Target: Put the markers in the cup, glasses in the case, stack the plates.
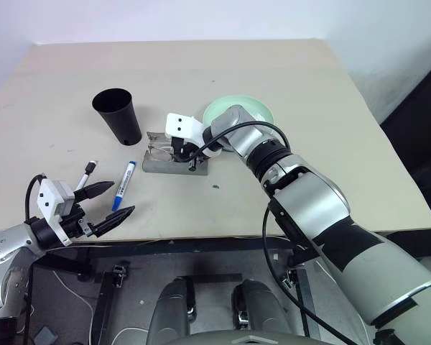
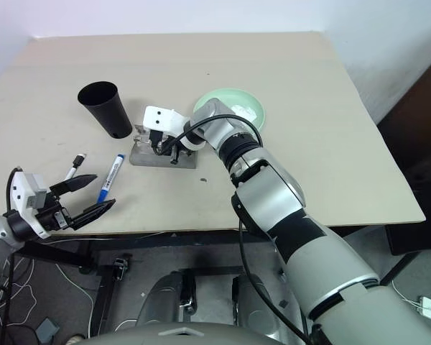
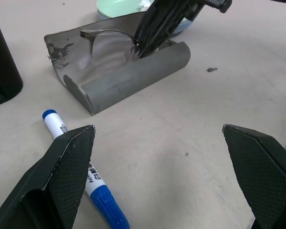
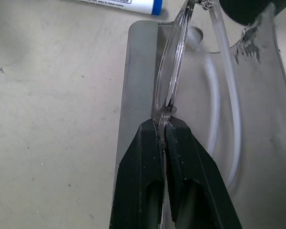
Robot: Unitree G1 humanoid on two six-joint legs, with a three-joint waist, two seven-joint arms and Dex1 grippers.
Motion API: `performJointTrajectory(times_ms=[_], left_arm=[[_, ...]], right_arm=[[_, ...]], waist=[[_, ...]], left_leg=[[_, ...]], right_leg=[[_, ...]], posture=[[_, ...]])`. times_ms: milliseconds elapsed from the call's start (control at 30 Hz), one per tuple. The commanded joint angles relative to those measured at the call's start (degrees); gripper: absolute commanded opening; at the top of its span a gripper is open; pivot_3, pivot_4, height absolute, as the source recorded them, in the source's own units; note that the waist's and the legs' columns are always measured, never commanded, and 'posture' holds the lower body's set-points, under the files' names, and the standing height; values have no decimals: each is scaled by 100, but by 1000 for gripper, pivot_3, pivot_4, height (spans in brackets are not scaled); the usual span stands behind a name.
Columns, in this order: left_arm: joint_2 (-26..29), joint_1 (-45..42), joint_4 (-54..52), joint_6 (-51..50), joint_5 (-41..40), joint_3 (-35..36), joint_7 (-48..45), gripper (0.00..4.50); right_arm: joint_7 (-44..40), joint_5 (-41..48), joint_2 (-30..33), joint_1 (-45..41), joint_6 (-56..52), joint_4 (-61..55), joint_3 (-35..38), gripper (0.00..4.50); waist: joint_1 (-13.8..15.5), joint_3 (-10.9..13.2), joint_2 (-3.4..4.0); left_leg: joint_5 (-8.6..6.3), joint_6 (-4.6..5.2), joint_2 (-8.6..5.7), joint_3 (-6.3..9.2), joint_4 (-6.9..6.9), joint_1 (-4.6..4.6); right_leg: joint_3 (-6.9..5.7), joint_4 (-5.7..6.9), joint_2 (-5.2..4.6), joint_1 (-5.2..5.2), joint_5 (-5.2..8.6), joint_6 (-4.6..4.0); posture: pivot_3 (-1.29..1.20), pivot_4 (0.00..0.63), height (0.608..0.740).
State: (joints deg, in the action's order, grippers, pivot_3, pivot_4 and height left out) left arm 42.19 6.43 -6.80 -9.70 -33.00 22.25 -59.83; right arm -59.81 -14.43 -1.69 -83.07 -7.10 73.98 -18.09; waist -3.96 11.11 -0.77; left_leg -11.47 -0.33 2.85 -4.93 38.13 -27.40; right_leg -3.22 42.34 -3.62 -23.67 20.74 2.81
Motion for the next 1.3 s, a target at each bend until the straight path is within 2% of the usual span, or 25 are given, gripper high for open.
performJointTrajectory(times_ms=[33, 500, 833, 1300], left_arm=[[3, -35, 10, 146, 28, 109, -39, 4500], [2, -145, -2, 151, 110, 10, -23, 4500], [-39, -149, 19, 189, 126, -34, -12, 4500], [-84, -37, 21, 295, 158, -9, 7, 4500]], right_arm=[[79, 96, -72, -104, -332, 66, 197, 20], [209, -109, -78, -19, -227, 73, 135, 20], [-575, -212, -25, -66, -216, 48, -18, 20], [-373, -313, -85, -42, -378, 91, -59, 20]], waist=[[1, 0, 0], [0, 0, -1], [0, -1, -2], [-2, -3, -4]], left_leg=[[0, -1, 0, 1, 0, 0], [0, -2, 0, 1, 0, -2], [2, 2, 0, 0, 0, -1], [-2, -6, 0, 2, 0, 1]], right_leg=[[0, 0, 0, 0, 0, 0], [0, 0, -1, -1, 0, -1], [0, 0, -1, 0, 0, -1], [0, 1, -1, 0, 0, -1]], posture=[[0, 150, 681], [0, 150, 681], [0, 150, 681], [0, 150, 681]])
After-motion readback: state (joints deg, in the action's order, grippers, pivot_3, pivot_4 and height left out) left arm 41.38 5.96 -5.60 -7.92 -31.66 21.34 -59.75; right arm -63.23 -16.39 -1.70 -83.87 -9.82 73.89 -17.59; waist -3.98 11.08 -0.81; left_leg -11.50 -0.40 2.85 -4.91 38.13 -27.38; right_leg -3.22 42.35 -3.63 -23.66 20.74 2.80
